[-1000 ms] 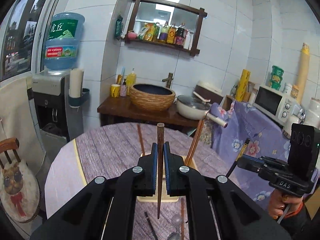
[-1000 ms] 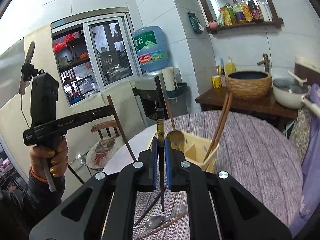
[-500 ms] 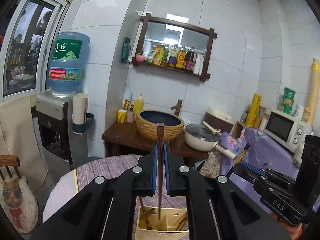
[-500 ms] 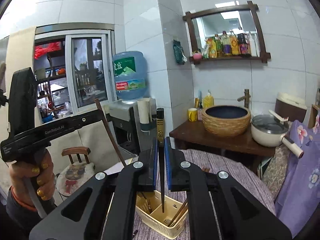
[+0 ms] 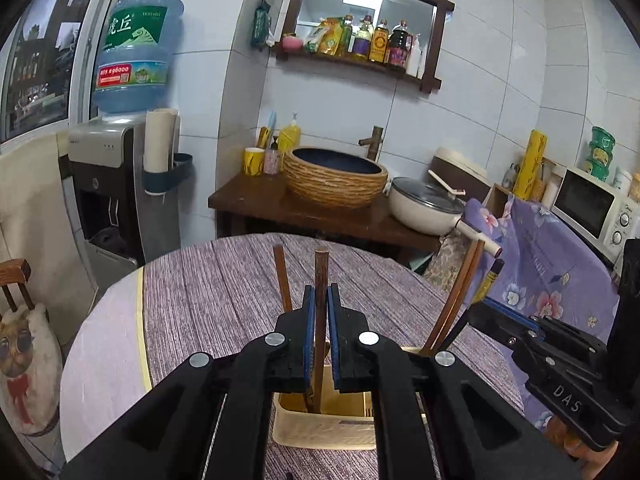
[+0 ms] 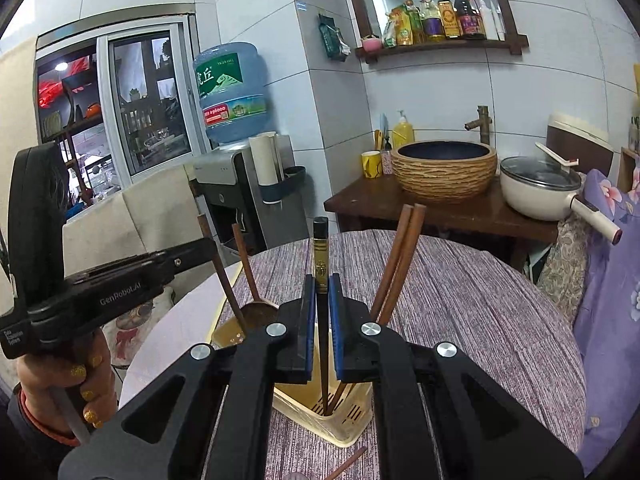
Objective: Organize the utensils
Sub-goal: 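Lower both chopsticks down into the holder, then open both tools to release the chopsticks in the holder, then move both tools back down to the remaining utensils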
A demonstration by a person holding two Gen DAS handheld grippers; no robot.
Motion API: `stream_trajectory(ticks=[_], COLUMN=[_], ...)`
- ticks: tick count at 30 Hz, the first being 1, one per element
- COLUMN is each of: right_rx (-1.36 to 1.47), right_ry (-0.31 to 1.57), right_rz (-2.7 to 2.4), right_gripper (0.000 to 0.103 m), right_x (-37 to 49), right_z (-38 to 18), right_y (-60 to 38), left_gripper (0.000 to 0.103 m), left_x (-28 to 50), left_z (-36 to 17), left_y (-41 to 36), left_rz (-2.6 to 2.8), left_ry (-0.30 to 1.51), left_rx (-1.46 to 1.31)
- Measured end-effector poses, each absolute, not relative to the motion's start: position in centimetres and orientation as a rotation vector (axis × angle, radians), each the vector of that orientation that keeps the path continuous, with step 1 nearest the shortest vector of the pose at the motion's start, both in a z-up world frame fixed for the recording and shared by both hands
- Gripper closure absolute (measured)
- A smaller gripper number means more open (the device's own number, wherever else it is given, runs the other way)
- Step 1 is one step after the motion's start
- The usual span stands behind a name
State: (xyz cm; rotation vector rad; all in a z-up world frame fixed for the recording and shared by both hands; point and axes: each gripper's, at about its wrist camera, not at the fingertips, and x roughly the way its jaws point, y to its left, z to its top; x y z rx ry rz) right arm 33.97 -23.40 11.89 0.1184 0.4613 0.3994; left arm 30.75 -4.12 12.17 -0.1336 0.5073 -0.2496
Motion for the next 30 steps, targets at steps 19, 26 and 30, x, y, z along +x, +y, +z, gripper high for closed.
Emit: stream_trajectory(ticks=[19,26,30], right_rx=[0.103,0.103,0.064], right_ry=[0.409,0.516,0.582], right_rz=[0.318,0.283,0.278], right_gripper=[0.048,0.037,0.034], right_x=[28.6,26.7,25.7], right_z=[9.6,5.7,3.0], right_y=[-24.7,-24.9,-24.1], left_gripper=[0.030,0.023,0.019], left_x=[24.1,21.4,20.3], left_z=[9.3,6.3,3.9], left_y=[-2.4,-1.8,-1.5], left_rz=[-0.243,-0.227,-0.225], left_ry=[0.468,0.526,0.572], left_rx=[-0.114,-0.099,-0.084])
